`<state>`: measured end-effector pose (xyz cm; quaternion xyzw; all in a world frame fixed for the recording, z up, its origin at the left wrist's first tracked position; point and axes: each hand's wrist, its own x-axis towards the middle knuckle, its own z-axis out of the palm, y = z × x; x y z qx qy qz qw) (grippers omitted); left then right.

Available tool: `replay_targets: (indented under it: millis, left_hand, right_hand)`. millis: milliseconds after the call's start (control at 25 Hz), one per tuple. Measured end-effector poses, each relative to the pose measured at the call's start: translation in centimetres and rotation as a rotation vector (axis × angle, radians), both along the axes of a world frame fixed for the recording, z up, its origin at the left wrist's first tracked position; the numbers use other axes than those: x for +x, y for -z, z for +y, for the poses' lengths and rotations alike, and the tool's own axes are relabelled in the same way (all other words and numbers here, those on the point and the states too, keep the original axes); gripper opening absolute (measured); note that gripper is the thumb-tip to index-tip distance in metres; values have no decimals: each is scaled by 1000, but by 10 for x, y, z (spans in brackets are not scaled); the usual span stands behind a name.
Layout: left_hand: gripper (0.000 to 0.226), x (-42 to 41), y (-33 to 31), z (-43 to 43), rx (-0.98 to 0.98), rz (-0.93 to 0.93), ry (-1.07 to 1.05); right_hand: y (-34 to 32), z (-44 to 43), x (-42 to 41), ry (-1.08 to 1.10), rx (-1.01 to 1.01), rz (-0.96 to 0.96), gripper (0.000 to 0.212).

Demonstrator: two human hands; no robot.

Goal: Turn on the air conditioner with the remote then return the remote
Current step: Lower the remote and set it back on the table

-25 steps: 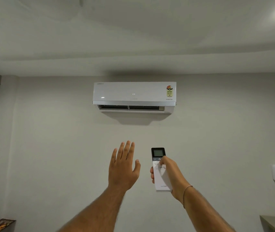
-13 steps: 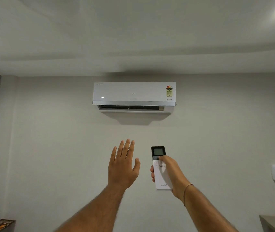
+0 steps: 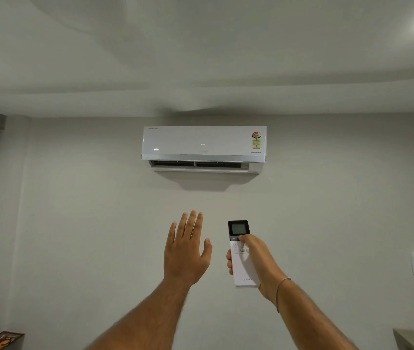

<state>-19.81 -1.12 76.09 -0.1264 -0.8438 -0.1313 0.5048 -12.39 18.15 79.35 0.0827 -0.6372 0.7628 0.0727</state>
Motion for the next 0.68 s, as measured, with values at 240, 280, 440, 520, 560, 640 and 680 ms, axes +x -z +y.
replay_targets:
  millis: [240,280,440,520,560,640,680]
  left_hand:
    - [71,-2,23,5,-1,-27,17]
    - [71,-3,33,6,-3,-43,23]
    - [71,-8,94,12,-8,-125,53]
    - [71,-10,140,14,-12,-204,57]
    - [72,-12,167,14,-12,-255,55]
    - [73,-8,222,15,-16,-355,49]
    - [74,-2,255,16,-25,-437,43]
  right_hand:
    - [20,5,-8,-1,11,-19,38]
    - [27,6,-9,1,7,-33,37]
    - [78,12,-18,34,45,-155,29]
    - [121,16,-21,44,37,-245,22]
    - [147,18,-22,48,39,-296,21]
    - [203,22,-23,55,76,-394,25]
    - [237,23,-20,60,101,-456,31]
